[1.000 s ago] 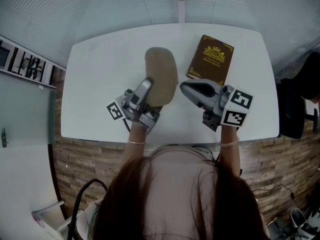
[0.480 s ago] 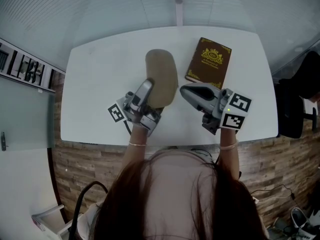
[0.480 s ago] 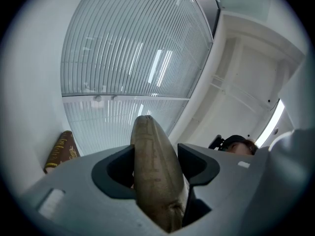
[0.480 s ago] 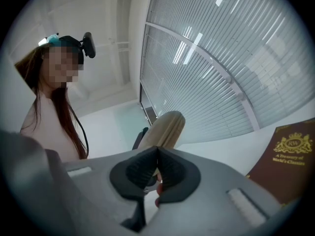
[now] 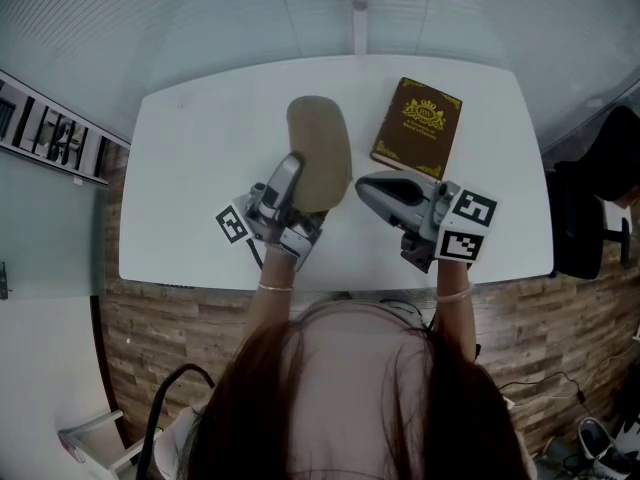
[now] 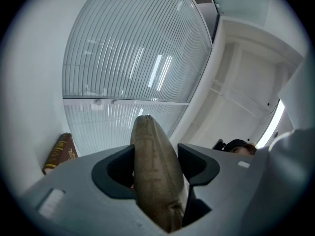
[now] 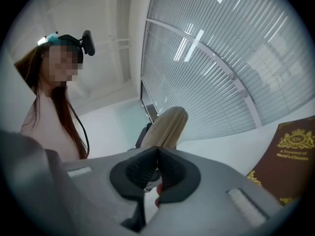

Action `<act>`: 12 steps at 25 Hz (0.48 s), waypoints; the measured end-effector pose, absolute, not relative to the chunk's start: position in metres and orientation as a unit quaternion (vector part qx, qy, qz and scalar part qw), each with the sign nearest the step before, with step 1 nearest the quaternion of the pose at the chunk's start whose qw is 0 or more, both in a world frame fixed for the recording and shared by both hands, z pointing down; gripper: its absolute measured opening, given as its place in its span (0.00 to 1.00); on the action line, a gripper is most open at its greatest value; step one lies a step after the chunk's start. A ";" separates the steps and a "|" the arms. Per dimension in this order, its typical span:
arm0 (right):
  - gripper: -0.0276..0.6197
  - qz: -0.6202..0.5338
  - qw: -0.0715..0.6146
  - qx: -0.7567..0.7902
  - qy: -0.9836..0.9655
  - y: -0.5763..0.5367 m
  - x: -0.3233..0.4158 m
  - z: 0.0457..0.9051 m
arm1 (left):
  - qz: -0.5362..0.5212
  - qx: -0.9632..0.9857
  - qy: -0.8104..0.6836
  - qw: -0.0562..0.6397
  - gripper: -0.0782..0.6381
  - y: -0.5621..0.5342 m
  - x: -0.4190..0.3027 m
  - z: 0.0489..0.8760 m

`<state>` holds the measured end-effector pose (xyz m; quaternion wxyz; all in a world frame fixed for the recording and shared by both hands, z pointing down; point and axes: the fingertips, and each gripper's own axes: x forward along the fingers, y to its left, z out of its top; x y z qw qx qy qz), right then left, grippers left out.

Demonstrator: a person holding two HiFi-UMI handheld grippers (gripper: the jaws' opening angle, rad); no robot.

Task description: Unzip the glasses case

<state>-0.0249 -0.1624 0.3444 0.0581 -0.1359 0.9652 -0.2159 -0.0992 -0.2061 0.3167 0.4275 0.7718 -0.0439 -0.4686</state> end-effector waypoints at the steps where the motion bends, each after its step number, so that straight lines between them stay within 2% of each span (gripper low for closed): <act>1: 0.05 -0.216 0.057 -0.136 0.965 -0.162 -0.025 0.345 | -0.470 0.771 -0.045 0.428 0.49 -0.206 -0.100 0.317; 12: 0.05 -0.219 0.043 -0.133 0.966 -0.151 -0.031 0.352 | -0.478 0.760 -0.058 0.436 0.49 -0.207 -0.103 0.320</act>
